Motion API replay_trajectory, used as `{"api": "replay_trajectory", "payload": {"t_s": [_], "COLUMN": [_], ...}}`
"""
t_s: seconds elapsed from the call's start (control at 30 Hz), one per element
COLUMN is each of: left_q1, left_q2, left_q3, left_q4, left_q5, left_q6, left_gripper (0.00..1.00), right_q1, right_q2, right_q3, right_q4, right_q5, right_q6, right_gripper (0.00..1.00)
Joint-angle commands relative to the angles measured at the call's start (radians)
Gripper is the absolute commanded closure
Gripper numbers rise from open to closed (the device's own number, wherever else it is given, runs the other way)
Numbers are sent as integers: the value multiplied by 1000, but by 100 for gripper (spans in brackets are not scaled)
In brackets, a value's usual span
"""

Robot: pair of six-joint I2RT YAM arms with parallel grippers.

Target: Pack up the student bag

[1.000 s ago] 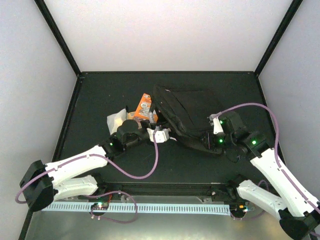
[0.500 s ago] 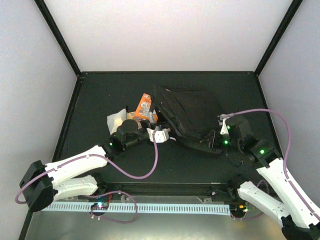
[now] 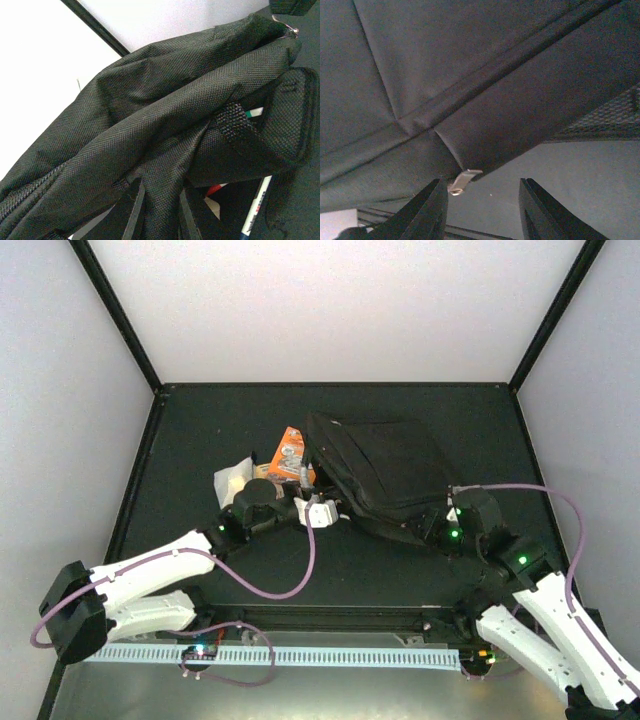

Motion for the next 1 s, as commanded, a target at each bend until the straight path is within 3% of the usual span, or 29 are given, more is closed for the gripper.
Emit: {"api": "replay_trajectory", "payload": {"t_s": [0.0, 0.13, 0.23, 0.47, 0.63, 0.83, 0.97], "left_q1": [3, 3, 3, 3, 3, 2, 1], "left_q2": [-27, -32, -33, -39, -41, -41, -41], "left_q3": [49, 47, 46, 44, 44, 44, 44], "left_q4": [38, 32, 29, 31, 30, 26, 27], "left_q5": [78, 84, 87, 88, 95, 89, 90], "left_q6": [3, 5, 5, 2, 2, 1, -1], "left_gripper": [98, 98, 98, 98, 98, 98, 99], "right_q1": [-5, -5, -5, -4, -5, -5, -5], "right_q2": [-27, -36, -24, 3, 15, 21, 20], "right_q3": [-14, -32, -37, -46, -37, -27, -17], "right_q4": [70, 114, 120, 131, 135, 130, 146], "right_q5": [8, -6, -15, -22, -25, -37, -50], "right_q6": [140, 179, 183, 185, 183, 154, 84], "right_gripper": [57, 58, 66, 68, 77, 96, 98]}}
